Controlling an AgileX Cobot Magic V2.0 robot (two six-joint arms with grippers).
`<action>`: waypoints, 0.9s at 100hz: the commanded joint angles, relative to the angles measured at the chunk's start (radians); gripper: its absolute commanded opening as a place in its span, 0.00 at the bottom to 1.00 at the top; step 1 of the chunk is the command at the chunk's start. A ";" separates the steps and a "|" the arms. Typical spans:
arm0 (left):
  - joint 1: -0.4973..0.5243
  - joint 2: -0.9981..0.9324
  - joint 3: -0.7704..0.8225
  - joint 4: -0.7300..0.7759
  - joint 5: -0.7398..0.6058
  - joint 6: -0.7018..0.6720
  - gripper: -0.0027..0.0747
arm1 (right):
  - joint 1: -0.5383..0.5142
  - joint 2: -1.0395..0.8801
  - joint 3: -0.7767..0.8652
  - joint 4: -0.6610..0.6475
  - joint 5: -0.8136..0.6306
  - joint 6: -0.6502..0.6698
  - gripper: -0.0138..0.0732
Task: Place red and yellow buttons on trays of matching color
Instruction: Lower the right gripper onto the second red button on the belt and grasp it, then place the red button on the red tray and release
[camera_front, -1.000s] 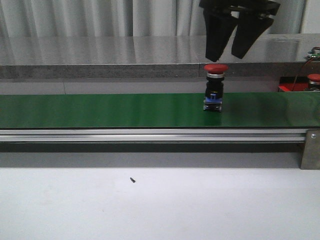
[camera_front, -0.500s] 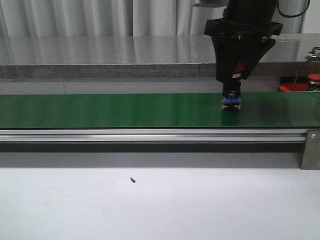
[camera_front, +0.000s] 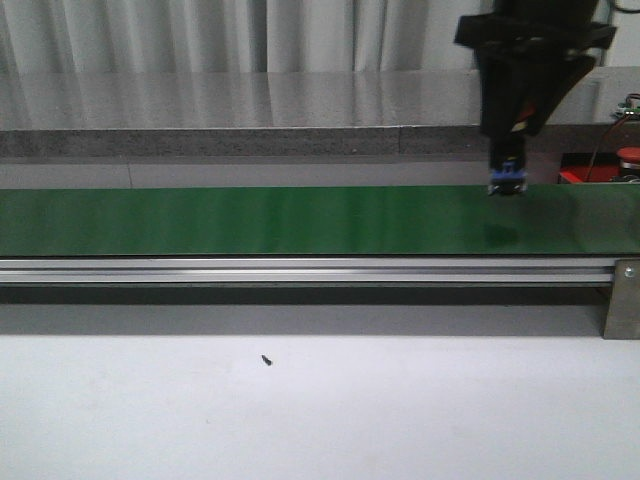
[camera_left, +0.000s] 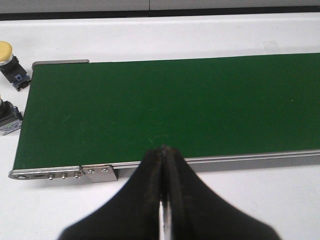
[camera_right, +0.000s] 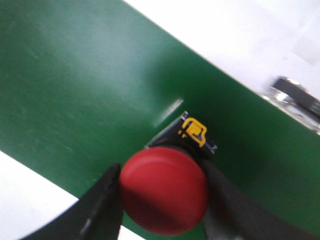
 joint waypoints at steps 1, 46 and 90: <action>-0.007 -0.015 -0.028 -0.027 -0.053 0.004 0.01 | -0.084 -0.106 -0.028 -0.006 -0.010 -0.002 0.36; -0.007 -0.015 -0.028 -0.027 -0.052 0.004 0.01 | -0.554 -0.153 -0.048 0.093 -0.078 -0.048 0.36; -0.007 -0.015 -0.028 -0.027 -0.051 0.004 0.01 | -0.676 0.129 -0.222 0.185 -0.126 -0.056 0.36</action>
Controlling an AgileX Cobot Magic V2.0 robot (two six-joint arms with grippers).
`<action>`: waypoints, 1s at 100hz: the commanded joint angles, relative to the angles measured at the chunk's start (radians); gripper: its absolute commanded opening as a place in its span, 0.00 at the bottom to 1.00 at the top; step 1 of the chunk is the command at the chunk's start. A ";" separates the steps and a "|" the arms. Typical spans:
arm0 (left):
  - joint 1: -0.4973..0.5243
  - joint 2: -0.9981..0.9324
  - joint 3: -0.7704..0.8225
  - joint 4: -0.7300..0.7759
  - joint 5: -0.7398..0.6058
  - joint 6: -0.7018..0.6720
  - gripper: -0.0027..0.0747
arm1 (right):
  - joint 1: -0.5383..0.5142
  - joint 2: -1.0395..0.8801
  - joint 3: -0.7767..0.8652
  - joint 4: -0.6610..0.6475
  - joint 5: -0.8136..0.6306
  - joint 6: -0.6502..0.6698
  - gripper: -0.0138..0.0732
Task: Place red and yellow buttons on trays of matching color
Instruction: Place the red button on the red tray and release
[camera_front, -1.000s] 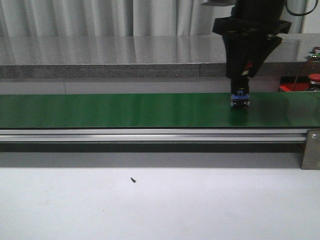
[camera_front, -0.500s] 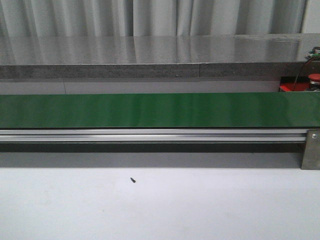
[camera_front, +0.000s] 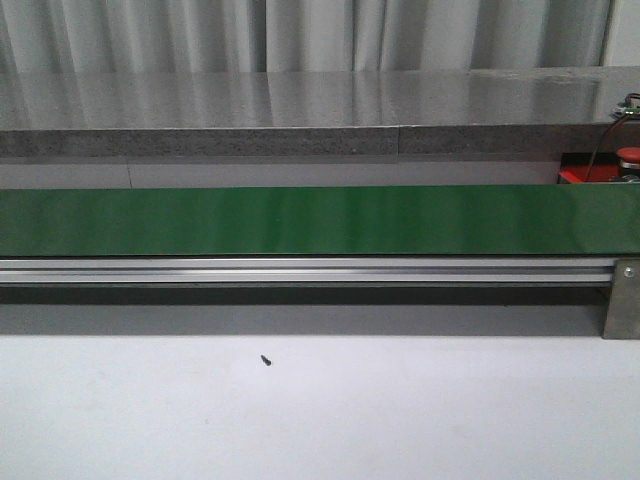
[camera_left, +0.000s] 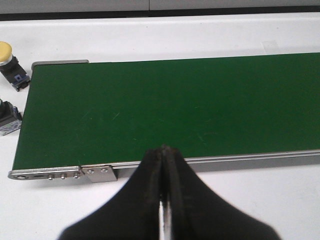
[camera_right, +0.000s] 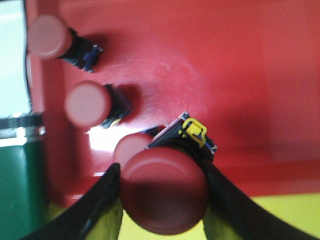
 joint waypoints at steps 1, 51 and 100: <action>-0.007 -0.015 -0.028 -0.027 -0.052 0.004 0.01 | -0.006 -0.008 -0.083 0.035 -0.036 -0.014 0.36; -0.007 -0.015 -0.028 -0.027 -0.057 0.006 0.01 | -0.010 0.156 -0.191 -0.010 -0.029 -0.013 0.36; -0.007 -0.015 -0.028 -0.027 -0.057 0.006 0.01 | -0.025 0.204 -0.193 -0.010 0.005 -0.002 0.39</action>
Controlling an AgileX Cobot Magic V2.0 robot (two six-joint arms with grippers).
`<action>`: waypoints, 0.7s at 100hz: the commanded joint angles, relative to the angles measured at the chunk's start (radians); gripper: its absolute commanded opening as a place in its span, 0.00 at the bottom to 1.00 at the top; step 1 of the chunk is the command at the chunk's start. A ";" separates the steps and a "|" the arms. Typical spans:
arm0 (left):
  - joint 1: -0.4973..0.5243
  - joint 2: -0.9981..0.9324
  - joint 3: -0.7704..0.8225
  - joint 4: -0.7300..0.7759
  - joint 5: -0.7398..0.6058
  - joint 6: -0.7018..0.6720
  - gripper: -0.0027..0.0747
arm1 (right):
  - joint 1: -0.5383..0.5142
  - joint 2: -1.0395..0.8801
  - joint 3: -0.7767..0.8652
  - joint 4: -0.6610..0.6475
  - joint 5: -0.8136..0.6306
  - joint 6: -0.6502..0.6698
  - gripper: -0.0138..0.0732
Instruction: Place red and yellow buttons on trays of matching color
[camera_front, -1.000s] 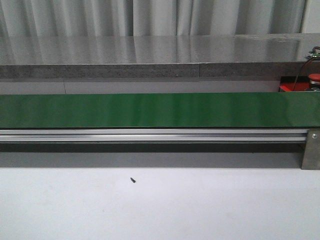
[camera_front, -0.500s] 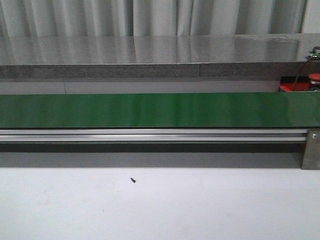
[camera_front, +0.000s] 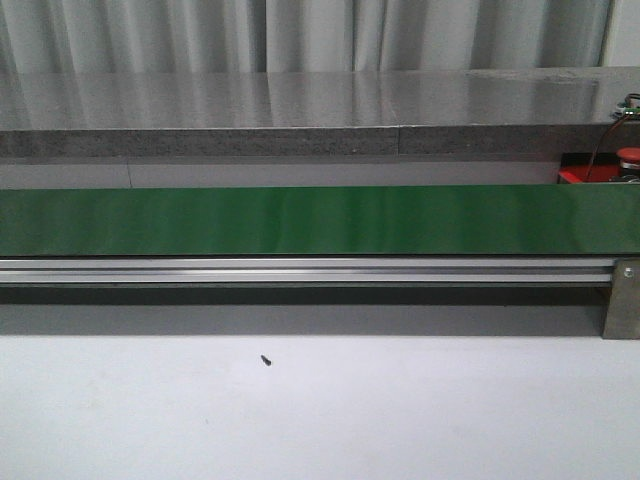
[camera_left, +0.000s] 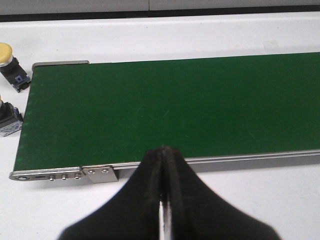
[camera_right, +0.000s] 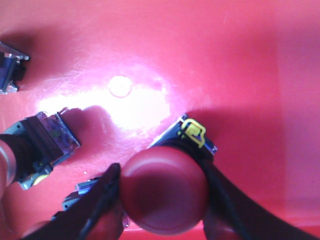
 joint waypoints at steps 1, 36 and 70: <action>-0.007 -0.015 -0.028 -0.027 -0.057 0.001 0.01 | -0.016 -0.059 -0.028 0.007 0.002 -0.002 0.40; -0.007 -0.015 -0.028 -0.027 -0.057 0.001 0.01 | -0.035 -0.084 -0.028 0.033 -0.026 0.005 0.74; -0.007 -0.015 -0.028 -0.027 -0.061 0.001 0.01 | -0.031 -0.227 -0.028 0.112 -0.088 0.005 0.74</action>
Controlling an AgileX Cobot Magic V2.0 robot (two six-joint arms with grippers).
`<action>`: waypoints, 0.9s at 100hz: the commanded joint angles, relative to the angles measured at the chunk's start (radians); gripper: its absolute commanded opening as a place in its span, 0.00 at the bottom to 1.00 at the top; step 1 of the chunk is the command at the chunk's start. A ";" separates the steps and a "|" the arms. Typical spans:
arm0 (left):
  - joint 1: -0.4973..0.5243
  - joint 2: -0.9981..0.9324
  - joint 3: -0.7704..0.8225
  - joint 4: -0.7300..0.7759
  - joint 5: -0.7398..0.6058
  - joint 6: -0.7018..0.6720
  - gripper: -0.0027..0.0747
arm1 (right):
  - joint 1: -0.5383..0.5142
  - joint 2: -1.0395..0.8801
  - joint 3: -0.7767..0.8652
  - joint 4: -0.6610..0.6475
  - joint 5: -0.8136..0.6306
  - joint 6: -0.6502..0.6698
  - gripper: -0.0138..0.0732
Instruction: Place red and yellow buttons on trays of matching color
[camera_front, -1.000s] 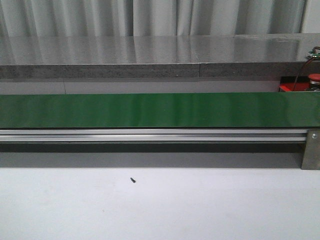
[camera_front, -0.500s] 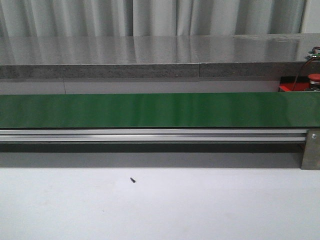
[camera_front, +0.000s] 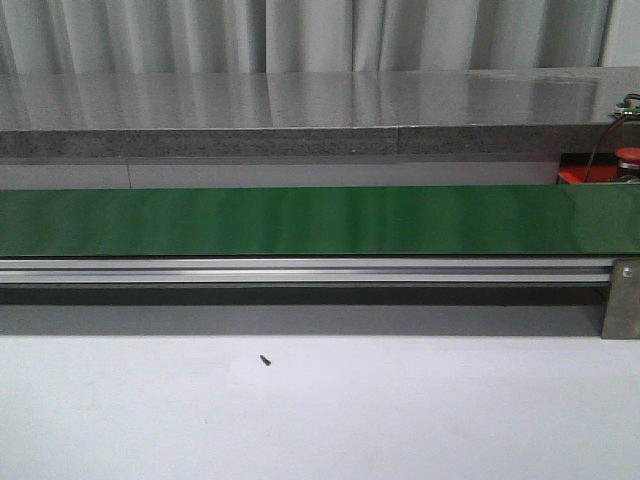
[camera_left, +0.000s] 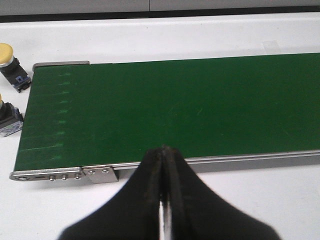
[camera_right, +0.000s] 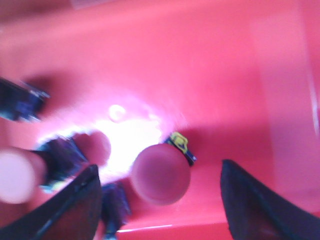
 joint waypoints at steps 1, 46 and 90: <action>-0.007 -0.015 -0.028 -0.027 -0.060 0.001 0.01 | -0.001 -0.122 -0.028 0.065 -0.039 -0.001 0.74; -0.007 -0.015 -0.028 -0.027 -0.061 0.001 0.01 | 0.176 -0.345 -0.012 0.145 -0.034 -0.037 0.74; -0.007 -0.016 -0.028 -0.027 -0.063 0.001 0.01 | 0.404 -0.790 0.549 0.066 -0.295 -0.046 0.74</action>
